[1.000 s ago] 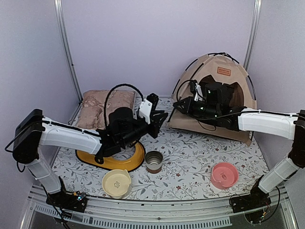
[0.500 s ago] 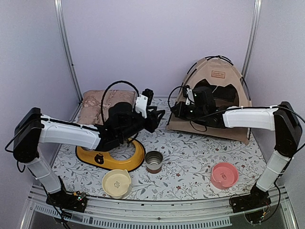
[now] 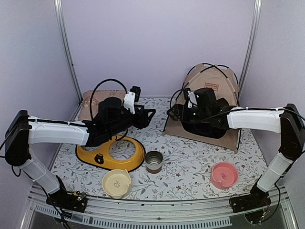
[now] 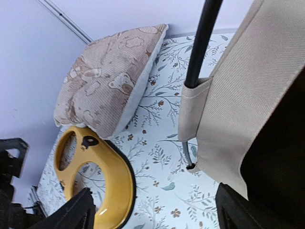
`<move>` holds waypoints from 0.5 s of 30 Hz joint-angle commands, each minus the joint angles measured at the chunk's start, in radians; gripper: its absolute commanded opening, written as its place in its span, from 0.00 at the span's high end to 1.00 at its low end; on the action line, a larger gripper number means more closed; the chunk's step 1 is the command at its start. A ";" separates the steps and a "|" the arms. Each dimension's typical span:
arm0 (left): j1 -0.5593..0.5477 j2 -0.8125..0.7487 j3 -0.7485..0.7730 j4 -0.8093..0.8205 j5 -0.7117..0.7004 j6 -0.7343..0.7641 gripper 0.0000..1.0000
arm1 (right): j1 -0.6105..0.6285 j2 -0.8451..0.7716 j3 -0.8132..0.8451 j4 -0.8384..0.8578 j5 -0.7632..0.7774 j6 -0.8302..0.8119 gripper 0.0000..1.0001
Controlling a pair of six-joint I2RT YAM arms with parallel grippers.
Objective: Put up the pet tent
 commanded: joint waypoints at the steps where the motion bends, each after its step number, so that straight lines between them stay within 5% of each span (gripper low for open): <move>1: 0.016 -0.030 0.016 -0.067 0.049 -0.028 0.35 | 0.005 -0.157 -0.020 -0.106 -0.017 -0.033 0.04; 15: 0.036 -0.117 0.068 -0.246 0.127 -0.044 0.29 | -0.147 -0.492 -0.034 -0.326 0.087 -0.069 0.01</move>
